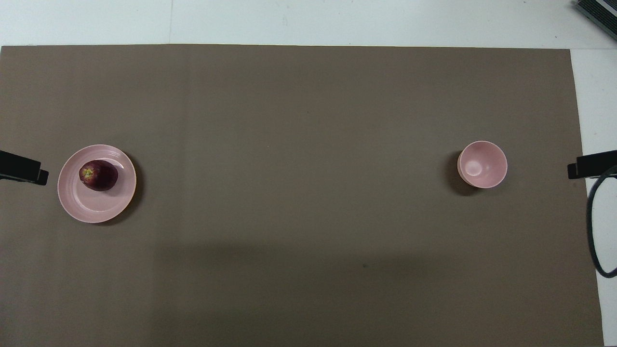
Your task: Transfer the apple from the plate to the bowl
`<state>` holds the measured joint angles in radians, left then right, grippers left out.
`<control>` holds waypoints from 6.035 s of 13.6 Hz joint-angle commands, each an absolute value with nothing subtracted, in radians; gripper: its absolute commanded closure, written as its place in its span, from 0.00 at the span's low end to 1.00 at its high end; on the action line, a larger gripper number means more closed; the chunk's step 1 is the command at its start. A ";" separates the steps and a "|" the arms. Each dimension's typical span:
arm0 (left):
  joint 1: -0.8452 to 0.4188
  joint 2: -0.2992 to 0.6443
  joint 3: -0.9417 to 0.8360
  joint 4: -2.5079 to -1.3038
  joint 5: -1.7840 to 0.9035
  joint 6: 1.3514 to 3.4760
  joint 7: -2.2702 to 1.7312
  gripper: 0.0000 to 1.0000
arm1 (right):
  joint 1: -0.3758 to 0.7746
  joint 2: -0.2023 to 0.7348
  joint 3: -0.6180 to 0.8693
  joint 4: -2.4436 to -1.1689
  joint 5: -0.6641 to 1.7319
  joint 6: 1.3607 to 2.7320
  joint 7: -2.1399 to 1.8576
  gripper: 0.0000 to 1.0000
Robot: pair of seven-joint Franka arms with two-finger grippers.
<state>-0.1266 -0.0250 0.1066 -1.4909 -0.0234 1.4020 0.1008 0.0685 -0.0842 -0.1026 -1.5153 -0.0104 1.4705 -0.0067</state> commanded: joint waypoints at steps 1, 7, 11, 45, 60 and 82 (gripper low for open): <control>-0.141 -0.041 0.114 -1.497 -0.008 1.378 0.110 0.00 | 0.061 -0.091 -0.097 -1.525 -0.017 1.477 -0.009 0.00; -0.138 -0.043 0.114 -1.500 -0.009 1.387 0.103 0.00 | 0.061 -0.091 -0.097 -1.525 -0.017 1.477 -0.009 0.00; -0.138 -0.041 0.114 -1.497 -0.009 1.393 0.103 0.00 | 0.061 -0.091 -0.097 -1.525 -0.017 1.477 -0.009 0.00; -0.006 0.207 0.124 -2.016 -0.011 2.246 0.396 0.00 | 0.061 -0.091 -0.097 -1.525 -0.018 1.477 -0.009 0.00; -0.087 0.222 0.121 -2.016 -0.035 2.165 0.197 1.00 | 0.071 -0.118 -0.094 -1.535 0.154 1.353 -0.005 0.00; -0.201 0.311 -0.008 -1.611 -0.843 1.474 -0.656 1.00 | 0.124 -0.123 -0.091 -2.083 1.029 1.795 -0.245 0.00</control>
